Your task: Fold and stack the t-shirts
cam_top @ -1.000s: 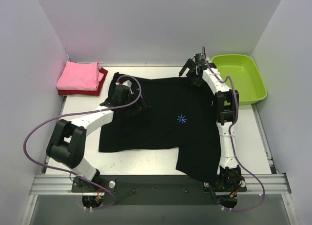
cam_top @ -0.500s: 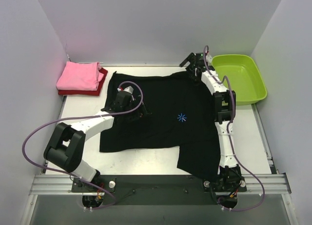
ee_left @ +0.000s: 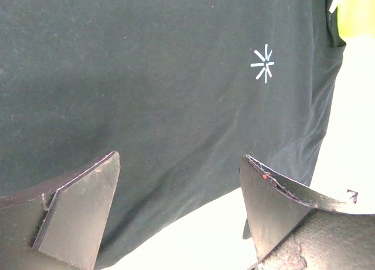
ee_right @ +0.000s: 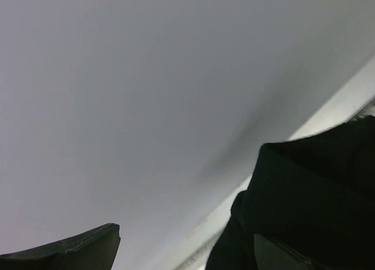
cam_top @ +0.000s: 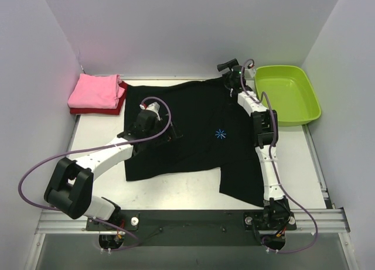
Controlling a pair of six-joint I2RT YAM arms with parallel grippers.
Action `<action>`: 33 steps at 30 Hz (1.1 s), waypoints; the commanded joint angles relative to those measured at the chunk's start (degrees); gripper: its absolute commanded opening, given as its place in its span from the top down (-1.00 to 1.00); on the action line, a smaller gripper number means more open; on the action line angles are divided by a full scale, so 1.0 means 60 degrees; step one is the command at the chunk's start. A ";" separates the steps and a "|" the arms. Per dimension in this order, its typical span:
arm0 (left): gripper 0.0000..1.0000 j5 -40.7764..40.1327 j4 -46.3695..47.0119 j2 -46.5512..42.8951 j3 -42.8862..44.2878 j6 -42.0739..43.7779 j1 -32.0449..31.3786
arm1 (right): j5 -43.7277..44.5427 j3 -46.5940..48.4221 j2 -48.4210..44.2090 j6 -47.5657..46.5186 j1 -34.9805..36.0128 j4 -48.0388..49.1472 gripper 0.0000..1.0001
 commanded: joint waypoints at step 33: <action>-0.89 -0.1143 -0.1662 0.0273 0.1249 0.0788 -0.0067 | -0.1188 -1.0233 -1.1189 -0.5052 0.0554 -0.4727 -1.00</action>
